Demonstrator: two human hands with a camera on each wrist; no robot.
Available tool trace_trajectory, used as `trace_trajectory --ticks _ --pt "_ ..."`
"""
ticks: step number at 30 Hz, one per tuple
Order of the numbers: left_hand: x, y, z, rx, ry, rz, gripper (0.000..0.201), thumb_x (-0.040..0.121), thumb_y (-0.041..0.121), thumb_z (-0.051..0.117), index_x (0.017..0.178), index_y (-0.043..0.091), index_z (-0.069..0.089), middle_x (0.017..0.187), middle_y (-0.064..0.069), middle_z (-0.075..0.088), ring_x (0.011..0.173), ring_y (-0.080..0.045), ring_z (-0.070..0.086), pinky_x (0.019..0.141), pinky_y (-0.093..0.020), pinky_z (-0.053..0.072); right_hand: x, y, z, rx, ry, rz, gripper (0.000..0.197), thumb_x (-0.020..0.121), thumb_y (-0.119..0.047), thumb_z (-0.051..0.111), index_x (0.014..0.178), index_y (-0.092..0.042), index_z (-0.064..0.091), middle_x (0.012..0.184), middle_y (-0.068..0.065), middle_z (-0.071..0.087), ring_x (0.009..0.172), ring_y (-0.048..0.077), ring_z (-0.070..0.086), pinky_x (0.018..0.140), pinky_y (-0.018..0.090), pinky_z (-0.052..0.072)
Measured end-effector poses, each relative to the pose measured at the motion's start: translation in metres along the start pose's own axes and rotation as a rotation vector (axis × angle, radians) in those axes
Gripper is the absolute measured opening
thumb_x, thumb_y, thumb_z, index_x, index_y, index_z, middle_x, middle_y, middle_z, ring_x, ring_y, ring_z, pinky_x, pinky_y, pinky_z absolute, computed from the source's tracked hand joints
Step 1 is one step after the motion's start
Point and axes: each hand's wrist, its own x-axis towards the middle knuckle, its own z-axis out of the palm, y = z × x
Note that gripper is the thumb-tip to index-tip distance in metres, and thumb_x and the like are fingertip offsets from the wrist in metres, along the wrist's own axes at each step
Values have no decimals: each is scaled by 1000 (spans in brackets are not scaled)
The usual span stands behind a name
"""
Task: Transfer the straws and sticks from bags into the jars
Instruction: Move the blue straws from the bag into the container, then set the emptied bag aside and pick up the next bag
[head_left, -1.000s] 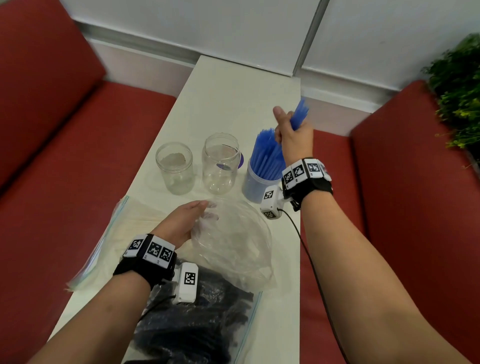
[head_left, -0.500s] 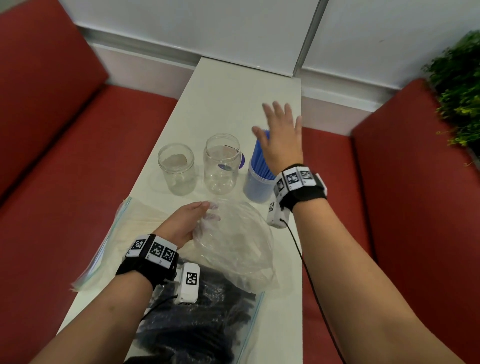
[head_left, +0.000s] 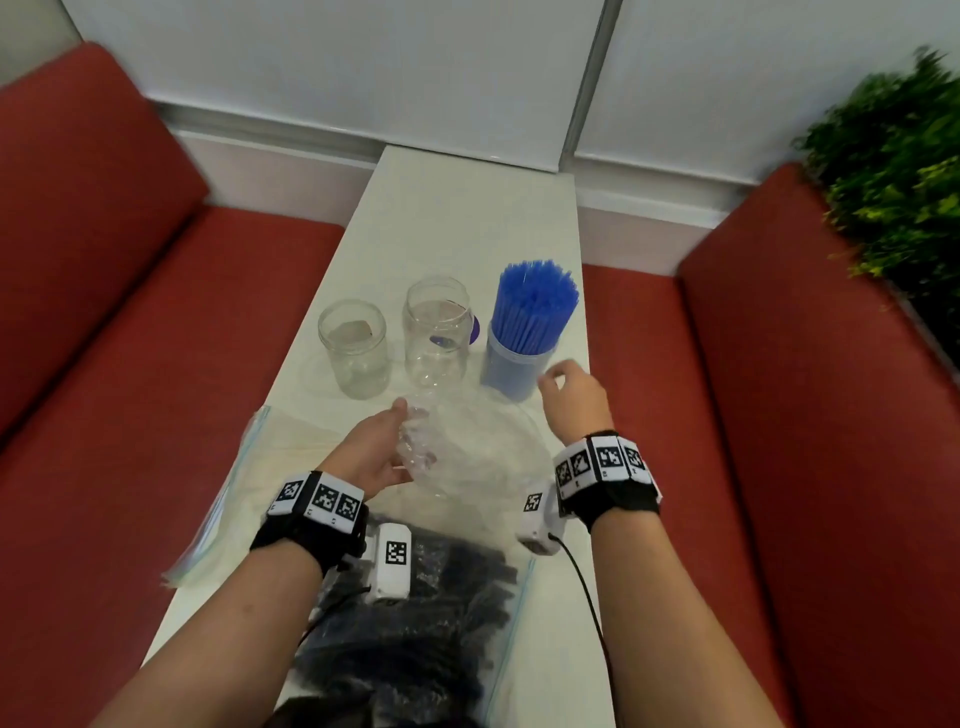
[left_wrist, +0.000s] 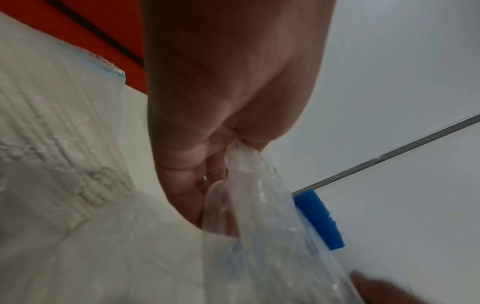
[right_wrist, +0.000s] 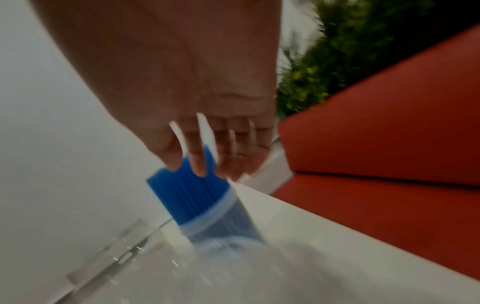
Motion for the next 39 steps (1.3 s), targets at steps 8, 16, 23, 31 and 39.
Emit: trace_trajectory --ticks 8,16,23,31,39 --pt "-33 -13 9 -370 -338 -48 59 100 58 44 138 14 53 134 -19 61 76 -27 69 72 -38 52 -65 70 54 714 -440 416 23 100 -17 59 120 -8 59 114 18 65 89 29 68 63 35 59" --pt "-61 -11 -4 -224 -495 19 39 102 21 53 136 4 55 122 -14 59 115 -30 55 119 -51 29 -89 77 26 834 -297 460 20 98 -12 58 117 -8 62 107 22 73 96 39 72 82 57 59" --pt "-60 -5 -5 296 160 214 10 95 3 65 102 3 58 77 -16 60 37 -18 60 39 -27 53 -107 70 -18 1282 -251 322 23 96 -13 53 113 -8 67 93 12 65 67 16 58 52 25 48" --pt "-70 4 5 918 185 318 39 84 31 81 109 17 55 81 -11 66 41 -17 57 36 -23 42 -107 40 -24 45 387 120 10 85 -11 55 85 -21 55 77 -1 62 72 26 58 62 30 41" --pt "-77 19 -12 749 205 314 38 86 18 79 118 8 63 70 -12 67 51 -21 56 46 -27 44 -92 33 -64 -96 211 78 11 87 -8 63 86 -19 65 96 6 70 87 26 62 73 29 46"
